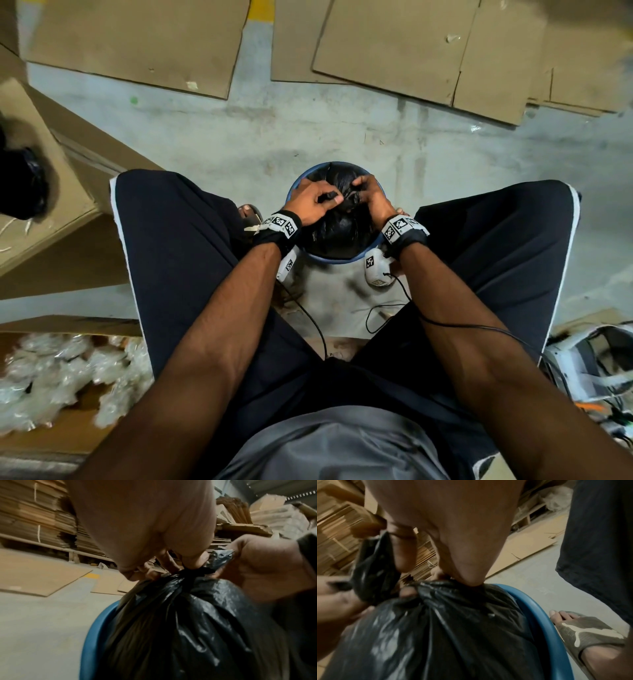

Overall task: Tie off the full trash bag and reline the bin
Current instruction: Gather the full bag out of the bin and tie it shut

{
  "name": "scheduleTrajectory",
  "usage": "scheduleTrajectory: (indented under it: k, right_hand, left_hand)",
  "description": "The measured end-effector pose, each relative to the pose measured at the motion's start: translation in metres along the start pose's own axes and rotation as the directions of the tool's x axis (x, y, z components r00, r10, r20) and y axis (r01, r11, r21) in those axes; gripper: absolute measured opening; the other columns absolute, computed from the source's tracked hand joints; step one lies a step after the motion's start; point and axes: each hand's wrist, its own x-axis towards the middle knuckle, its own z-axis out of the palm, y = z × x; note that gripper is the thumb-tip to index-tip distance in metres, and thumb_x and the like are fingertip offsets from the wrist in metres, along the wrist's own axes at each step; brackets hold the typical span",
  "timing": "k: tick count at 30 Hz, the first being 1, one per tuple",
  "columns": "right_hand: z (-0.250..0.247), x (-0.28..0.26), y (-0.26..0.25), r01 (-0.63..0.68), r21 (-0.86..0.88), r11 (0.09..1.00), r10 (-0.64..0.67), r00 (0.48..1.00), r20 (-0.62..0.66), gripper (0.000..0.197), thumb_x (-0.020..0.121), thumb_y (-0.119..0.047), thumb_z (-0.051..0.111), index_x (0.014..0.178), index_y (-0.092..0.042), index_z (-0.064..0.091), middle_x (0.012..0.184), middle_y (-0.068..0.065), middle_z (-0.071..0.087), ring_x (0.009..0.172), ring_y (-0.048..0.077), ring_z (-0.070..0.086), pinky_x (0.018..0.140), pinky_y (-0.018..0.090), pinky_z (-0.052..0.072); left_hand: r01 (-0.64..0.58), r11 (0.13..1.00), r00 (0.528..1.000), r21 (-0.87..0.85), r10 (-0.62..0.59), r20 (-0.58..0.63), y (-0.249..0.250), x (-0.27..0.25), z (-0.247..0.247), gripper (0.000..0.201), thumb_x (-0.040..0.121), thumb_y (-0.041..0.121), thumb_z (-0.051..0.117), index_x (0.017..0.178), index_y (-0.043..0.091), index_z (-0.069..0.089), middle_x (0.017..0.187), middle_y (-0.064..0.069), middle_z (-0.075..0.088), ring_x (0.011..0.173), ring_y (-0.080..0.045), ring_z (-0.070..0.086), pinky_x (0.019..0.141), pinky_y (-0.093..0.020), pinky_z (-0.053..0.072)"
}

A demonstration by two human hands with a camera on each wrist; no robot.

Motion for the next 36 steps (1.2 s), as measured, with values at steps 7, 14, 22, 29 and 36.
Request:
scheduleTrajectory:
  k: [7, 14, 22, 29, 36]
  right_hand:
    - [-0.013, -0.006, -0.002, 0.068, -0.190, 0.979, -0.036, 0.985, 0.168, 0.063, 0.072, 0.015, 0.067, 0.113, -0.019, 0.034, 0.078, 0.006, 0.061, 0.074, 0.020, 0.058, 0.076, 0.036, 0.053]
    - [-0.020, -0.011, 0.003, 0.179, -0.254, 0.951, -0.154, 0.981, 0.114, 0.061, 0.071, 0.029, 0.053, 0.112, -0.014, 0.038, 0.077, 0.010, 0.059, 0.067, 0.016, 0.059, 0.061, 0.024, 0.054]
    - [-0.020, -0.003, 0.010, 0.142, -0.260, 0.955, -0.130, 0.989, 0.065, 0.038, 0.075, 0.024, 0.055, 0.082, -0.014, 0.061, 0.068, 0.003, 0.061, 0.070, 0.014, 0.063, 0.079, 0.033, 0.054]
    - [-0.023, -0.001, 0.005, 0.158, -0.497, 0.853, -0.160, 0.986, 0.040, 0.021, 0.083, -0.003, 0.054, 0.089, -0.014, 0.072, 0.085, 0.000, 0.068, 0.085, 0.013, 0.056, 0.079, 0.022, 0.041]
    - [-0.018, 0.012, 0.010, -0.008, -0.403, 0.915, 0.067, 0.989, 0.131, 0.016, 0.086, -0.017, 0.061, 0.079, -0.016, 0.076, 0.085, -0.004, 0.074, 0.088, 0.012, 0.065, 0.093, 0.019, 0.045]
  left_hand:
    - [-0.111, 0.992, 0.990, 0.061, 0.115, -0.079, 0.011, -0.012, -0.018, 0.017, 0.082, 0.036, 0.079, 0.096, 0.027, 0.081, 0.089, -0.003, 0.075, 0.083, -0.018, 0.066, 0.080, -0.030, 0.052]
    - [-0.094, 0.986, 0.989, 0.138, 0.108, -0.098, 0.023, -0.016, -0.013, 0.042, 0.080, 0.024, 0.079, 0.118, 0.016, 0.065, 0.088, 0.001, 0.067, 0.082, -0.026, 0.066, 0.077, -0.033, 0.051]
    - [-0.172, 0.924, 0.975, 0.341, 0.210, -0.077, 0.030, -0.017, -0.005, 0.044, 0.079, 0.023, 0.073, 0.120, 0.007, 0.066, 0.103, -0.019, 0.068, 0.097, -0.039, 0.065, 0.083, -0.044, 0.051]
    - [-0.175, 0.919, 0.915, 0.354, 0.284, -0.285, 0.029, -0.028, 0.022, 0.035, 0.084, 0.027, 0.052, 0.107, 0.003, 0.061, 0.095, -0.017, 0.061, 0.089, -0.037, 0.062, 0.068, -0.046, 0.057]
    - [-0.099, 0.950, 0.911, 0.296, 0.206, -0.357, 0.022, -0.031, 0.023, 0.021, 0.079, 0.012, 0.055, 0.097, 0.002, 0.057, 0.099, -0.020, 0.057, 0.095, -0.040, 0.057, 0.081, -0.048, 0.051]
